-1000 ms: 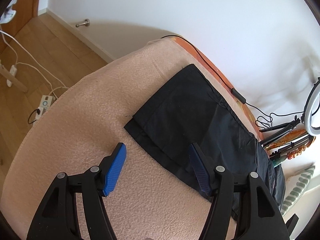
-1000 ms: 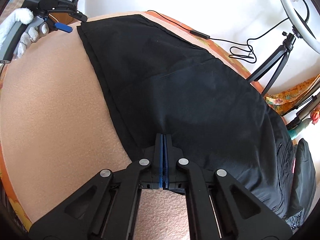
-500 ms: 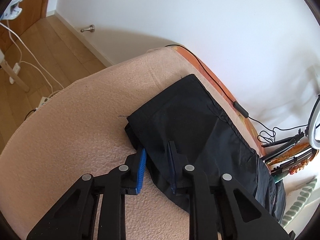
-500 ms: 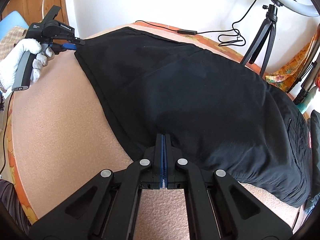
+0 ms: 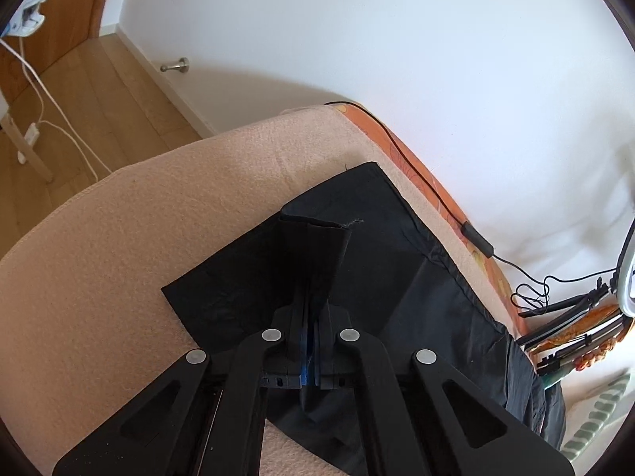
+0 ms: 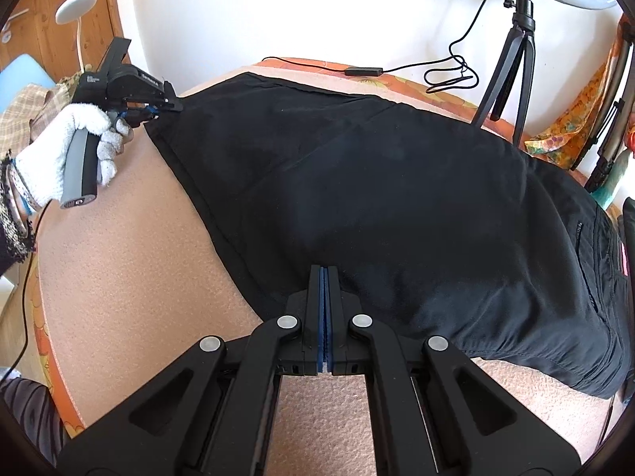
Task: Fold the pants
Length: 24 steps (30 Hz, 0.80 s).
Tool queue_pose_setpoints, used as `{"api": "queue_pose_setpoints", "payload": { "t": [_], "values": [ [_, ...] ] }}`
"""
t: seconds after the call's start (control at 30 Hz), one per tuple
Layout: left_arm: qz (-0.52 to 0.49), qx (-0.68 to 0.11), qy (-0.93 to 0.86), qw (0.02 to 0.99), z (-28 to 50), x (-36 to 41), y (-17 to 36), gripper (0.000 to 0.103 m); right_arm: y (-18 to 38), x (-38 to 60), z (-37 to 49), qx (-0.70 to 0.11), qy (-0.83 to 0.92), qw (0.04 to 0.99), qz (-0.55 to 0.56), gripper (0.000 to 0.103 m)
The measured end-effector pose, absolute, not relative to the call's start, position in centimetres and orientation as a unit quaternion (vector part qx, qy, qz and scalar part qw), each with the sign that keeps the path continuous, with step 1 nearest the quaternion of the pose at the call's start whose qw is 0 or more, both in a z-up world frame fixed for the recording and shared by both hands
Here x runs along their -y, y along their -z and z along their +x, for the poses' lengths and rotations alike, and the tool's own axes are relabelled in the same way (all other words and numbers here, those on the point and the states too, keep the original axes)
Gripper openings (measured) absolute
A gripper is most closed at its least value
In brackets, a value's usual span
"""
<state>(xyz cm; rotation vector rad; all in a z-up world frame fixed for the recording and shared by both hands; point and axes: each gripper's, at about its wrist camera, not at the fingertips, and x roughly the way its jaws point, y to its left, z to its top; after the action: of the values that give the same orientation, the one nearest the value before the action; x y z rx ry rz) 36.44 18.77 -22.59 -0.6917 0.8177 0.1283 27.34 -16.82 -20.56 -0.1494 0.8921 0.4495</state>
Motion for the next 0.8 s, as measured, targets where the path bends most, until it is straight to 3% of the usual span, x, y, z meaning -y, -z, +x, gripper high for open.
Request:
{"api": "queue_pose_setpoints", "payload": {
  "t": [0.33,0.53,0.67,0.73,0.8],
  "values": [
    [-0.183,-0.347,-0.001,0.920,35.2,-12.9,17.7,0.000,19.2,19.8,28.4,-0.425,-0.216,0.879,0.028,0.001],
    [-0.288,-0.364,-0.018,0.885,34.7,-16.8,19.5,0.000,19.1,20.0,28.5,-0.421,-0.207,0.883,0.027,0.001],
    [-0.342,-0.375,-0.032,0.861,33.5,-19.7,19.9,0.018,19.2,19.5,28.7,-0.420,-0.205,0.884,0.015,0.001],
    [-0.371,-0.393,-0.047,0.840,33.0,-20.8,20.5,0.053,19.2,19.2,28.6,-0.419,-0.207,0.884,0.006,0.001],
    [-0.422,-0.391,-0.042,0.817,32.1,-21.9,21.3,0.054,19.2,18.8,28.4,-0.417,-0.208,0.885,-0.005,0.001]
  ]
}}
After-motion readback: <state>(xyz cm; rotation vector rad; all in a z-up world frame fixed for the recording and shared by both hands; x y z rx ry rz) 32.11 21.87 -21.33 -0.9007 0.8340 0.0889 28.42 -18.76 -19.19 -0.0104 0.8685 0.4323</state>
